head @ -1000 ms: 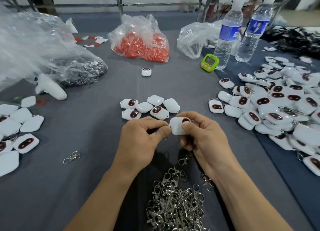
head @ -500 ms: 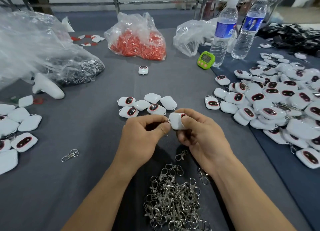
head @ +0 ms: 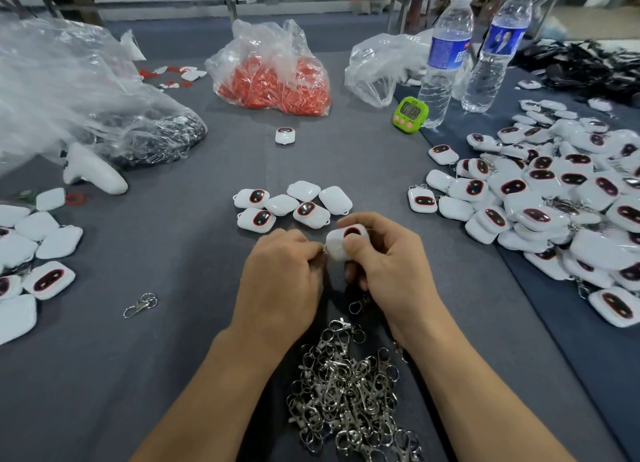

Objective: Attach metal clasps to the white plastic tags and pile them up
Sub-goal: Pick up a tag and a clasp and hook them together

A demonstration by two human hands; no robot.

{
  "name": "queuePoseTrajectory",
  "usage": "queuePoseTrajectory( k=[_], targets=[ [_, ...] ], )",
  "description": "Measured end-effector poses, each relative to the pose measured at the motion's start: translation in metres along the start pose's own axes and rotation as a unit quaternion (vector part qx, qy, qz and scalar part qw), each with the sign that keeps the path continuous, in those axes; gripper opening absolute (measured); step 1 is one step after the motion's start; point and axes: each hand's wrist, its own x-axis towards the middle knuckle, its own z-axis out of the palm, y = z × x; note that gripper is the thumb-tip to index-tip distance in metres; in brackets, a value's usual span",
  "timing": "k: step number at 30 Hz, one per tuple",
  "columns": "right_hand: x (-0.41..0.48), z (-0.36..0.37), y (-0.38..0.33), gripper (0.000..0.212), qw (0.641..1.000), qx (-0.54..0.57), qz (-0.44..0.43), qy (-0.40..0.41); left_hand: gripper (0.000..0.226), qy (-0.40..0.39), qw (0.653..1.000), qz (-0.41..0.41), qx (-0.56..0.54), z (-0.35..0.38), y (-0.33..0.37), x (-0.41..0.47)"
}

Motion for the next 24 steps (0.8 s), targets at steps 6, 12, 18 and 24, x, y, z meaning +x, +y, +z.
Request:
queuePoseTrajectory(
  k=[6,12,18,24],
  targets=[
    [0.003,-0.007,-0.009,0.024,0.985,0.15,0.082,-0.005,0.011,-0.018,0.934,-0.18,-0.307,-0.005,0.006,0.008],
    [0.002,-0.008,-0.013,0.024,0.968,0.221,0.114,-0.021,0.02,-0.026,0.889,-0.203,-0.409,-0.007,0.012,0.01],
    [-0.006,0.003,-0.007,0.02,0.996,0.088,0.029,-0.007,0.02,0.038,0.998,-0.043,0.016,-0.003,0.012,-0.003],
    [0.0,0.002,-0.006,0.026,0.991,0.122,0.052,0.001,0.006,0.076,0.99,-0.074,-0.092,-0.002,0.009,0.0]
  ],
)
